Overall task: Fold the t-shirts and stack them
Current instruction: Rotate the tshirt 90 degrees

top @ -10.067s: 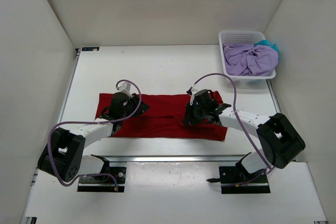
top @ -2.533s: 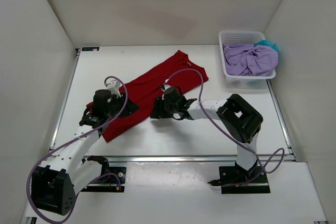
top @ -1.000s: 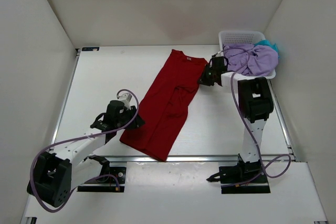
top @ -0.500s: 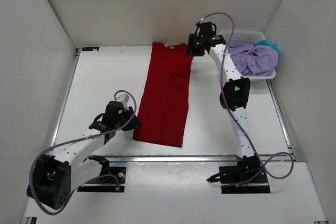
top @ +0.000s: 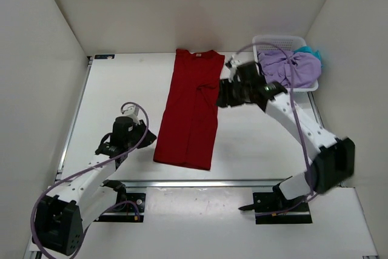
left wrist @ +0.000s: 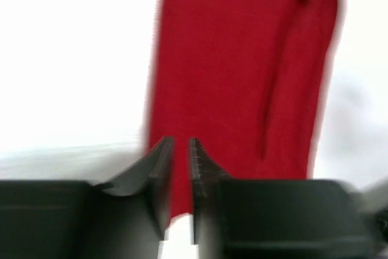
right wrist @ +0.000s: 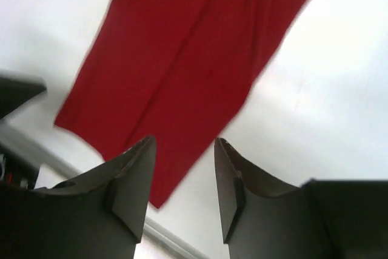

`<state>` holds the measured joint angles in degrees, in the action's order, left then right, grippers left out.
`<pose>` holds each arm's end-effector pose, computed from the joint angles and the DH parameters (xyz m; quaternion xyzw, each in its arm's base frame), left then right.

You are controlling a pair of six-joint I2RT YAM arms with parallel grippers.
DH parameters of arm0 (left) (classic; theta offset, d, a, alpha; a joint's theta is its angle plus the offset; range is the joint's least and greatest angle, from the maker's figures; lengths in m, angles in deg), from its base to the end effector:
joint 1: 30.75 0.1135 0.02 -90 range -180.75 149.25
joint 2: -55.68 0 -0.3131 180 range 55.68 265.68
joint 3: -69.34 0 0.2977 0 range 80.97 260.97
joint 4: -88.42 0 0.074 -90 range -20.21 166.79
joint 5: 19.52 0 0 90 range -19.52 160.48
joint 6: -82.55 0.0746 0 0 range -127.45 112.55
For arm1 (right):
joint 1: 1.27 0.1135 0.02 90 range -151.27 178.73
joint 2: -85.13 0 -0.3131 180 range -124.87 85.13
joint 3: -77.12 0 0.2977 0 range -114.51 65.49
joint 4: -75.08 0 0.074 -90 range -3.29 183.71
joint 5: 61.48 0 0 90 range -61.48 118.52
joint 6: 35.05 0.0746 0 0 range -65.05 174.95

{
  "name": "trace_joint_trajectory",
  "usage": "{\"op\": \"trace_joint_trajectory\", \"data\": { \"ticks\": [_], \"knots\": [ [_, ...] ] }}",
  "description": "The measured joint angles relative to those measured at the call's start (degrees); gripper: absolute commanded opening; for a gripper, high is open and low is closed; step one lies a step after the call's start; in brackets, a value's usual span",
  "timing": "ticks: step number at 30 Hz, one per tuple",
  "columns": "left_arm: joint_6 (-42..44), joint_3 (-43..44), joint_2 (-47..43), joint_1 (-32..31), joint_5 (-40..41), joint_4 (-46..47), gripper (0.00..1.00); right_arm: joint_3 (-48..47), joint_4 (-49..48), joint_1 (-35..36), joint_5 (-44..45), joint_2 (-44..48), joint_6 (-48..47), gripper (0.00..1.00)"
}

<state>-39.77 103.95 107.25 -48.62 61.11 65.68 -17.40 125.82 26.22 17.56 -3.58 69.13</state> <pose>0.2092 -0.0802 0.1776 -0.0790 0.8994 -0.2466 0.3522 0.3601 0.2034 0.3527 -0.1429 0.9090 0.2181 0.3252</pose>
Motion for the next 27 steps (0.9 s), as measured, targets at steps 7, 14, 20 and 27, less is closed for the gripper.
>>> {"op": "trace_joint_trajectory", "data": {
  "ticks": [7,14,20,27],
  "knots": [
    [0.13,-1.68,6.95,-0.26,2.49,0.02,0.48,36.09,-21.05,2.49,-6.23,10.14,8.61,0.38],
    [0.04,-4.11,9.03,-3.87,2.40,0.76,0.18,50.34,-32.59,8.09,-12.33,9.03,17.75,0.43],
    [-1.42,-4.74,9.27,-9.16,2.27,2.08,0.06,55.10,-43.60,8.50,-16.17,7.85,23.47,0.27],
    [-5.01,-5.20,9.70,-17.40,-1.20,2.99,0.26,56.28,-39.47,2.91,-16.59,10.49,21.46,0.07]
  ]
}}
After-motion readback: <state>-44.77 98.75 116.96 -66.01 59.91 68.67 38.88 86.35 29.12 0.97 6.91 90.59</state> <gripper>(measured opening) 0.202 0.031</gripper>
